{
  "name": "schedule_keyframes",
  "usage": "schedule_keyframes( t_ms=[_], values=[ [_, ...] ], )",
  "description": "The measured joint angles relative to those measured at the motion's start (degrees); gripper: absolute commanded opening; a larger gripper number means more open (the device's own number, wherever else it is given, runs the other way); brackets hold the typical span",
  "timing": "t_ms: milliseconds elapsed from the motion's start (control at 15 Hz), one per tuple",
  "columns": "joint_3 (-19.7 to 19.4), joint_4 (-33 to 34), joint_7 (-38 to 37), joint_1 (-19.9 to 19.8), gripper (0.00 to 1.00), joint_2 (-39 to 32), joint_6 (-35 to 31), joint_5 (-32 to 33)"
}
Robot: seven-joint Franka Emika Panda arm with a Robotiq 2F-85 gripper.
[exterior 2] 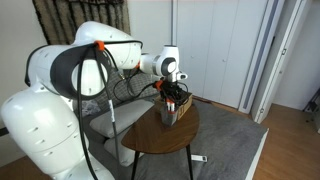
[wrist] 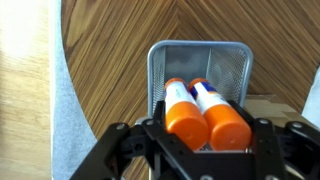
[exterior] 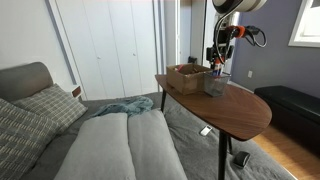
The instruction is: Pick up the glue stick to the right and move it close to the glue stick on the left, pick up both glue sticks together and put them in the gray pen holder
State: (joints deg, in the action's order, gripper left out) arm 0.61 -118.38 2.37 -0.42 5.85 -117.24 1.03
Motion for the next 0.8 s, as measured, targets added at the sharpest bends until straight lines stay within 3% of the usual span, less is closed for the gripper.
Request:
schedule_keyframes(
  t_ms=[800],
  values=[
    [0.04,-3.3,0.0,0.17,0.37,-0.22,0.02,-1.46]
  ],
)
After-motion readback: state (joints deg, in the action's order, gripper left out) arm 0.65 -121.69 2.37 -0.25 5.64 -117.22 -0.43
